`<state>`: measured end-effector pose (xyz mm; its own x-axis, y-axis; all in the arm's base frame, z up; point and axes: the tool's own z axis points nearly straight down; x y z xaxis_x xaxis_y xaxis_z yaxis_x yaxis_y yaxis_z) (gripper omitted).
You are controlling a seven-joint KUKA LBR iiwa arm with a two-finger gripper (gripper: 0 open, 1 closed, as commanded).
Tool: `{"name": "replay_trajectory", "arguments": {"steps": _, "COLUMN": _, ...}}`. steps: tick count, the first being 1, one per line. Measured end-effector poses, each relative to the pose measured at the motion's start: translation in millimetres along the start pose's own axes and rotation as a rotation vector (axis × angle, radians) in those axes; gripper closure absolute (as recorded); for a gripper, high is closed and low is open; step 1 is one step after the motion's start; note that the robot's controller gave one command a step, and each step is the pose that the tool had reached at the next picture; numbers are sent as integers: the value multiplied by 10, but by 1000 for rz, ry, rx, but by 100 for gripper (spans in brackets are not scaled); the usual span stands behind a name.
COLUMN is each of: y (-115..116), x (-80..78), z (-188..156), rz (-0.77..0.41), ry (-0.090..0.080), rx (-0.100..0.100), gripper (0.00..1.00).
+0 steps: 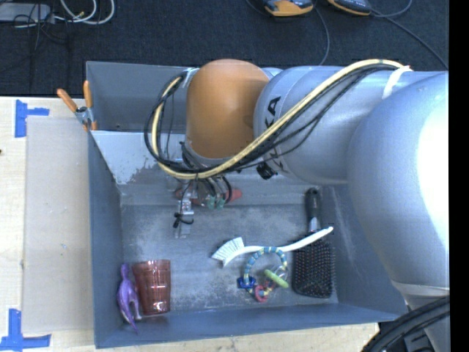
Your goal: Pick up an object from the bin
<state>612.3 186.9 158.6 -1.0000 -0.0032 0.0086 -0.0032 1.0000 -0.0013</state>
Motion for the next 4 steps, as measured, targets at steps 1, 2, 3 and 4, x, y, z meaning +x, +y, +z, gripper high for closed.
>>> {"name": "replay_trajectory", "arguments": {"steps": 1, "y": -8, "x": -16, "z": -52, "rz": 4, "ry": -7, "rx": -1, "gripper": 0}}
{"name": "replay_trajectory", "arguments": {"steps": 2, "y": -129, "x": 33, "z": -657, "rz": 25, "ry": -1, "rx": 0, "gripper": 0}}
{"name": "replay_trajectory", "arguments": {"steps": 3, "y": -420, "x": 137, "z": -567, "rz": -52, "ry": -19, "rx": -3, "gripper": 0}}
{"name": "replay_trajectory", "arguments": {"steps": 4, "y": -536, "x": 99, "z": 31, "rz": 34, "ry": -5, "rx": -1, "gripper": 0}}
